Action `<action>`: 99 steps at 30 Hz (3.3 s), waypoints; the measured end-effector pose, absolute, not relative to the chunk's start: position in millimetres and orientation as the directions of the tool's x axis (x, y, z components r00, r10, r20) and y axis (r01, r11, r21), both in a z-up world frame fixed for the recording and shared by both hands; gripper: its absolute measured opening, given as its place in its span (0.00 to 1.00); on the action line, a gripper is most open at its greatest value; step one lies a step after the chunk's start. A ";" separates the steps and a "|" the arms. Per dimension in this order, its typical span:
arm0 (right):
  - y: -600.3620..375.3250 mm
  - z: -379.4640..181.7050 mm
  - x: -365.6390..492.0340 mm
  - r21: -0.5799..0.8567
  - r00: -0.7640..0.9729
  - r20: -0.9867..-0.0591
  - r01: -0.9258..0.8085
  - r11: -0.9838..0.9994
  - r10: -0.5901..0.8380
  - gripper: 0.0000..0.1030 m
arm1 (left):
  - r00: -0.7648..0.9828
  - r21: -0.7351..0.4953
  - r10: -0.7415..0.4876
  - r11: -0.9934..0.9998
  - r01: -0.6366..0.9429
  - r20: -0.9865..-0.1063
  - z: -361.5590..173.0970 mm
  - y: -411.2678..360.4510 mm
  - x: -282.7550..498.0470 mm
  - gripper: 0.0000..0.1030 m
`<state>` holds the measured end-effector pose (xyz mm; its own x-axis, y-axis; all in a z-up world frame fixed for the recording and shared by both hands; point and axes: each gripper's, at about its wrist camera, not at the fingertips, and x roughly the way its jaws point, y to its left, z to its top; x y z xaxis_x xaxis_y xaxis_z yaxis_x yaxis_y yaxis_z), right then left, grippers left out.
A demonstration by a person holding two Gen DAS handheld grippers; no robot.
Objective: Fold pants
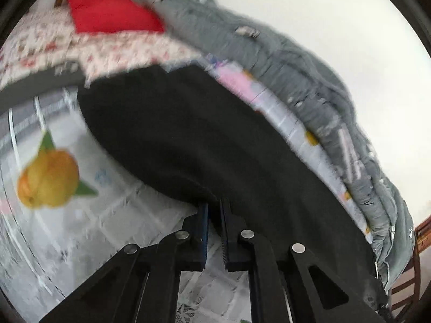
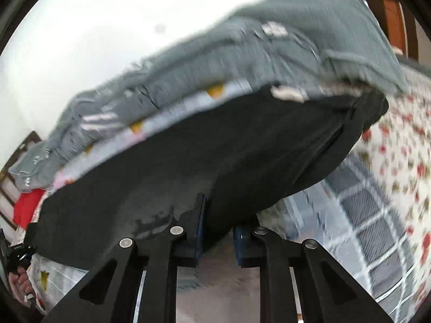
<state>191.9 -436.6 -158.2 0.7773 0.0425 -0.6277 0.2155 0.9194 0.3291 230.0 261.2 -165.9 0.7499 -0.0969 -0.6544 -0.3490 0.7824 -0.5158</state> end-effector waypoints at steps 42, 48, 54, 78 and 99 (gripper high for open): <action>-416.3 -167.2 360.8 0.242 0.801 -0.598 0.206 0.948 -0.022 0.53 | 0.784 -0.099 0.214 0.939 -0.330 -0.583 -154.4 197.3 371.8 0.77; -395.8 -162.6 310.8 0.120 0.743 -0.668 0.175 0.977 -0.052 0.53 | 0.705 -0.175 0.055 0.952 -0.250 -0.707 -165.3 203.7 329.9 0.77; -410.6 -165.0 228.8 0.102 0.717 -0.694 0.192 0.976 -0.069 0.59 | 0.670 -0.255 -0.070 0.950 -0.183 -0.739 -172.2 205.7 257.5 0.78; -473.0 -208.5 265.1 0.506 0.654 -0.735 0.354 0.787 0.178 0.08 | 0.702 -0.666 -0.297 0.667 -0.332 -0.647 -204.4 254.7 286.0 0.13; -487.3 -174.1 51.3 0.476 0.743 -0.651 0.245 0.845 0.152 0.05 | 0.696 -0.516 -0.236 0.827 -0.221 -0.678 -182.6 237.6 109.5 0.18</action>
<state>51.3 -487.3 -174.1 0.7433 0.1517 -0.6515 0.2445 0.8449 0.4758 109.5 237.6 -182.6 0.6964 -0.2364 -0.6776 -0.2213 0.8274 -0.5161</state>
